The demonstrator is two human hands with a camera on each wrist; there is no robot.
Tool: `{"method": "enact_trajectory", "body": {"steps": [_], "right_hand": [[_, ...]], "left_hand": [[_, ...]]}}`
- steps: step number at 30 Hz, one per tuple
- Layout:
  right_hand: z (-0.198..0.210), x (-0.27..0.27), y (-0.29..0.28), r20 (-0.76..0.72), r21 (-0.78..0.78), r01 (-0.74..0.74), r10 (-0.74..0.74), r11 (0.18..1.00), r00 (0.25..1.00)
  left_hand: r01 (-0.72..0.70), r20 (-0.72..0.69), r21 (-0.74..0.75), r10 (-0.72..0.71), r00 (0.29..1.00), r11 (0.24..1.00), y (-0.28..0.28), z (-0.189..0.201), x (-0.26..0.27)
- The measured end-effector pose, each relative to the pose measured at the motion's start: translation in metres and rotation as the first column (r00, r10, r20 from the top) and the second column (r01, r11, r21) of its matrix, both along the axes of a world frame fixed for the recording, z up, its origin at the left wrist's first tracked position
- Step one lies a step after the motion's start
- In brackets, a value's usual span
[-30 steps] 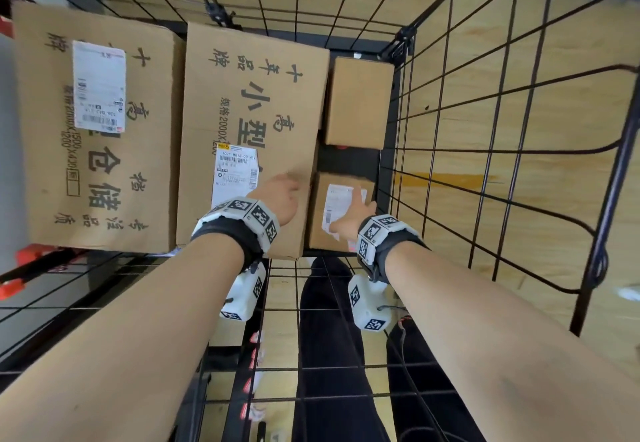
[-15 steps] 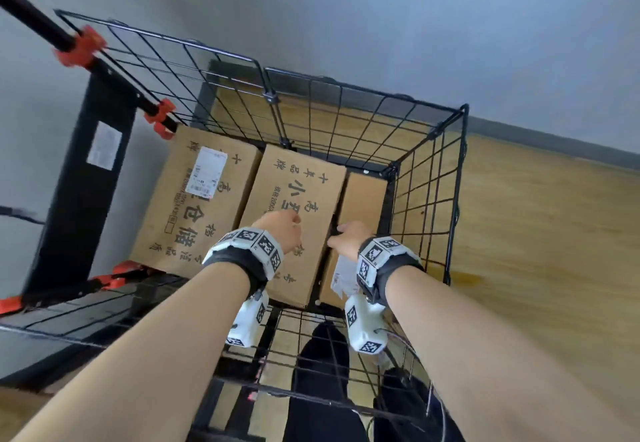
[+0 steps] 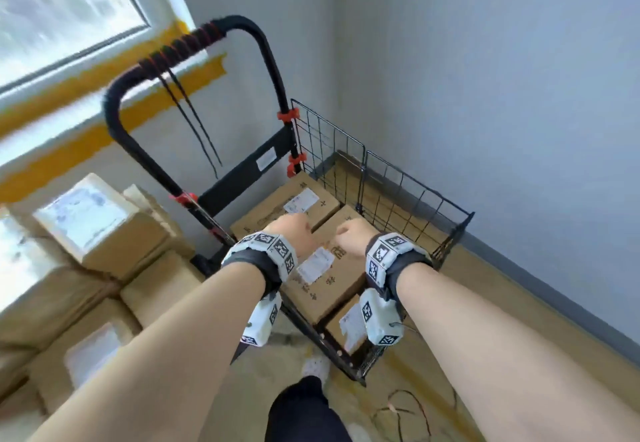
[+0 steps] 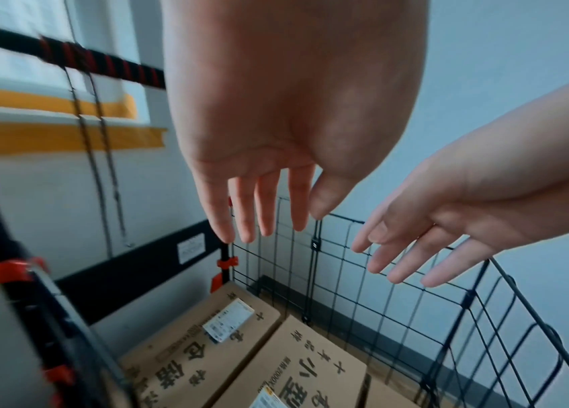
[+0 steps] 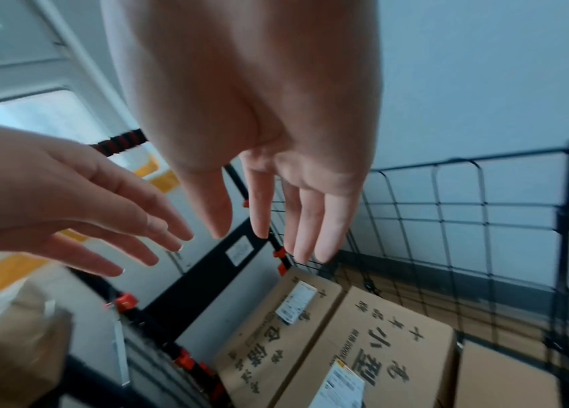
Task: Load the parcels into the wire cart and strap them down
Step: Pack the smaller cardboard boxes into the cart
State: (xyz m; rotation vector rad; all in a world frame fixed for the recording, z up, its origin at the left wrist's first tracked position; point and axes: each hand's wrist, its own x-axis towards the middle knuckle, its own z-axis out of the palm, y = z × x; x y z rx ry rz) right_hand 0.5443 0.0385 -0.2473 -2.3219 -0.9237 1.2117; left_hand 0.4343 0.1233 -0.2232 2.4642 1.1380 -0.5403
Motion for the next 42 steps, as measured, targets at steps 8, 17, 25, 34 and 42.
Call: {"method": "enact_trajectory", "body": {"steps": [8,17,25,34,42], "right_hand": [[0.075,-0.074,-0.004,0.16,0.146,-0.32,0.297,0.936,0.942],[0.107,-0.176,0.023,0.143,0.237,-0.509,0.489,0.827,0.86],[0.107,-0.215,0.081,0.18,0.364,-0.5,0.468,0.786,0.865],[0.076,-0.226,0.166,0.104,0.351,-0.421,0.412,0.836,0.905],[0.054,-0.216,0.202,-0.011,0.36,-0.391,0.423,0.847,0.906]], "left_hand": [[-0.368,0.23,0.18,0.324,0.917,0.912,-0.046,0.08,-0.12],[-0.677,0.302,0.171,0.616,0.727,0.716,-0.069,0.111,-0.257],[-0.817,0.473,-0.129,0.759,0.447,0.562,-0.023,0.089,-0.291],[-0.759,0.431,-0.453,0.86,0.273,0.468,0.048,0.031,-0.268],[-0.78,0.461,-0.519,0.883,0.089,0.35,0.067,0.017,-0.256]]}}
